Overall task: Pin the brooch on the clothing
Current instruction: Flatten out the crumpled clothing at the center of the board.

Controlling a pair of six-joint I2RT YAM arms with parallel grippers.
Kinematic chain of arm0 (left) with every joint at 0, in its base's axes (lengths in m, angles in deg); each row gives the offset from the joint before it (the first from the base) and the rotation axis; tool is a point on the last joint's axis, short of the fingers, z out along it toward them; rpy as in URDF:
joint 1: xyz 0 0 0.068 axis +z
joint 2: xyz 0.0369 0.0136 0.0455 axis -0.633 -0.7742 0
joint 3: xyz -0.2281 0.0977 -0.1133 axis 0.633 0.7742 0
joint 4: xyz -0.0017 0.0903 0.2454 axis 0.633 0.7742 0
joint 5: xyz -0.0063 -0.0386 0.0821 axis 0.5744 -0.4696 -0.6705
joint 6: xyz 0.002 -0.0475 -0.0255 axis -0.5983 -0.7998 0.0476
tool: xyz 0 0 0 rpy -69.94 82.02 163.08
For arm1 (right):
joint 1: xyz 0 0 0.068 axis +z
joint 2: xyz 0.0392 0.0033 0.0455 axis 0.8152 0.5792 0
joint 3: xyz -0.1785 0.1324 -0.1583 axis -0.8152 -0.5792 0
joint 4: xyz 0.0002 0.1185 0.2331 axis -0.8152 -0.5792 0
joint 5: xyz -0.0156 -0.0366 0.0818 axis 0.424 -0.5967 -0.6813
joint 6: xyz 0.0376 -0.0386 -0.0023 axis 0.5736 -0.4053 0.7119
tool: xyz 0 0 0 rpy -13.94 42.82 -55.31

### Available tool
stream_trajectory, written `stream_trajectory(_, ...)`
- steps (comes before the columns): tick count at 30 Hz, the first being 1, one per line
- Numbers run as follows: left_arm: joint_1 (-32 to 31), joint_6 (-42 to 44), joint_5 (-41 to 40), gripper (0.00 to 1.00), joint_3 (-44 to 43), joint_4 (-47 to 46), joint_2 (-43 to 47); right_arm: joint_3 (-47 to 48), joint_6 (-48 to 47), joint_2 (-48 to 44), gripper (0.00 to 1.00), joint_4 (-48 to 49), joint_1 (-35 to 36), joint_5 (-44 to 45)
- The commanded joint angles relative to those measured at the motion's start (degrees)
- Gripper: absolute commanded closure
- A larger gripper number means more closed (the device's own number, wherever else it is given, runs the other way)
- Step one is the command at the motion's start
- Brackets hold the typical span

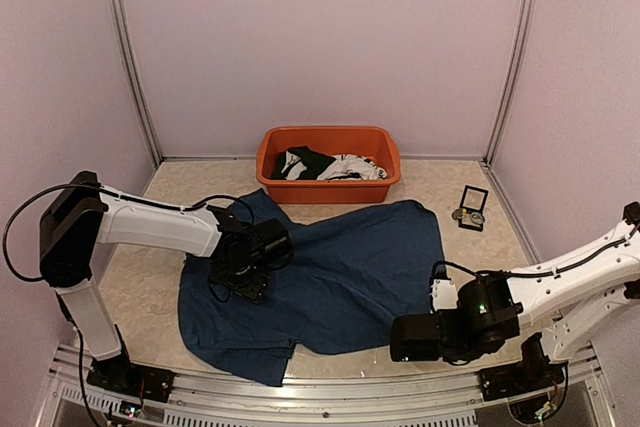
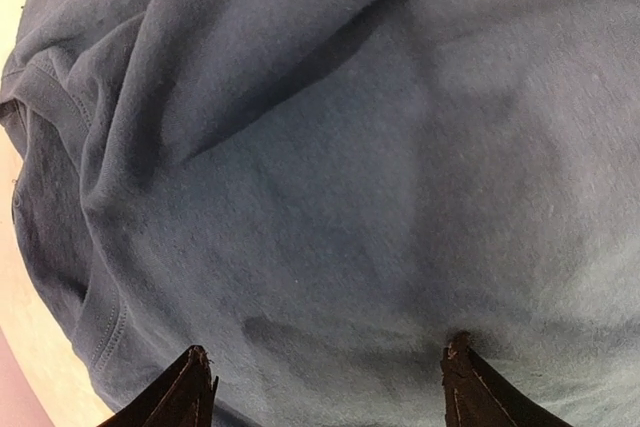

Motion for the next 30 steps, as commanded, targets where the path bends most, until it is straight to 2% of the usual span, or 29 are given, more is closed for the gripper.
stream_trajectory(1, 0.02, 0.84, 0.29, 0.25, 0.65, 0.87, 1.40, 1.92, 13.53, 0.80, 1.00, -16.44, 5.58, -0.29)
stream_trajectory(4, -0.03, 1.01, 0.31, 0.24, 0.56, 1.43, 1.48, -1.74, 15.37, -1.37, 1.00, -15.45, 7.79, -3.59)
stream_trajectory(5, -0.09, 1.02, 0.30, 0.23, 0.45, 1.60, 1.62, -2.58, 15.31, -2.16, 0.93, -14.57, 8.47, -4.03)
stream_trajectory(8, 0.03, 0.78, 0.45, 0.15, 0.21, 2.47, 3.06, -1.16, 13.47, -3.14, 0.59, -15.01, 9.42, -2.02)
stream_trajectory(10, 0.50, 0.26, 0.36, 0.04, -0.07, 3.44, 5.01, 3.26, 9.85, -2.15, 0.45, -16.19, 9.80, 2.61)
stream_trajectory(12, 1.67, -0.21, 0.80, 0.01, -0.11, 4.23, 8.16, 10.14, 4.39, 0.51, 0.41, -17.14, 9.80, 8.76)
stream_trajectory(16, 7.06, -1.42, 5.69, 0.01, 1.57, 3.62, 15.79, 21.67, -0.26, 6.79, 0.33, -21.83, 8.22, 20.28)
stream_trajectory(19, 10.79, -2.56, 11.24, 0.03, 3.72, 2.17, 21.00, 22.21, -4.79, 7.93, 0.41, -18.57, 3.58, 27.10)
stream_trajectory(22, 14.68, -4.08, 15.63, 0.16, 6.38, 0.36, 22.13, 15.17, -17.10, 4.04, 0.53, -2.15, -5.15, 27.49)
stream_trajectory(25, 19.21, -5.28, 19.41, 0.36, 8.54, -2.87, 20.65, 3.58, -36.06, -2.90, 0.63, 23.50, -17.85, 18.25)
stream_trajectory(26, 20.25, -5.49, 19.79, 0.44, 8.86, -3.76, 19.73, -0.59, -41.99, -5.21, 0.68, 30.16, -24.32, 13.77)
stream_trajectory(28, 22.22, -5.91, 20.05, 0.55, 8.66, -5.12, 17.89, -3.99, -47.03, -6.01, 0.77, 38.47, -32.29, 6.58)
stream_trajectory(30, 24.13, -6.12, 19.58, 0.60, 7.70, -5.63, 14.79, -3.79, -51.02, -3.56, 0.80, 41.51, -37.59, 2.20)
